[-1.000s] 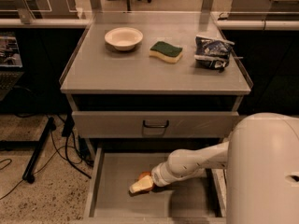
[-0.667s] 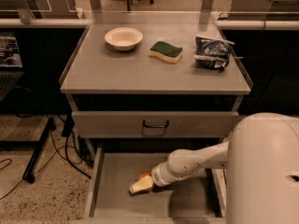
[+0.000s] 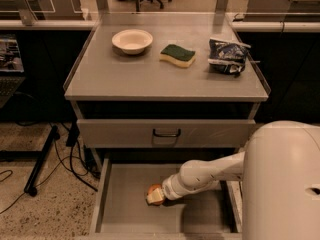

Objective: Pick orange from middle drawer and place on counter

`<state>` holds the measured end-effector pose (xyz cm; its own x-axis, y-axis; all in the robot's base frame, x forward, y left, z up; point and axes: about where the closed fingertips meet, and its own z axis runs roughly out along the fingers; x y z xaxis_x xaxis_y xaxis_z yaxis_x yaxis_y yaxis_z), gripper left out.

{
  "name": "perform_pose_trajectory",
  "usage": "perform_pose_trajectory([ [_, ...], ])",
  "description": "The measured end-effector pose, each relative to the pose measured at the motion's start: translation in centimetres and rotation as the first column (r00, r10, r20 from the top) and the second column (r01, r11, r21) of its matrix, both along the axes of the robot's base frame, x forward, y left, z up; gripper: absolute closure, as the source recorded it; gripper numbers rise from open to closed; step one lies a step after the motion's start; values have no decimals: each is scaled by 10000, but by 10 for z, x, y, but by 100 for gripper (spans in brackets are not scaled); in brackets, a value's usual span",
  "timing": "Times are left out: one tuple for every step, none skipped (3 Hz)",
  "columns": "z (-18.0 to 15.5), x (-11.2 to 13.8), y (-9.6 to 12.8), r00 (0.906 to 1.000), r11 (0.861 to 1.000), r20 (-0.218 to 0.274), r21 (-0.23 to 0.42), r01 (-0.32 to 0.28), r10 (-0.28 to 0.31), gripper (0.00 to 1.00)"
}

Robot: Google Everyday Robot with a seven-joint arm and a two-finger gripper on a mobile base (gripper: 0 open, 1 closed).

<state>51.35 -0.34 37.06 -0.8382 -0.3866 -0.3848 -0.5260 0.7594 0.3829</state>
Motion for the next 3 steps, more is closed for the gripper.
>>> perform_pose_trajectory([
  [0,0,0,10000,10000,0,0,0,0,65],
  [0,0,0,10000,10000,0,0,0,0,88],
  [0,0,0,10000,10000,-1,1,-1,1,100],
])
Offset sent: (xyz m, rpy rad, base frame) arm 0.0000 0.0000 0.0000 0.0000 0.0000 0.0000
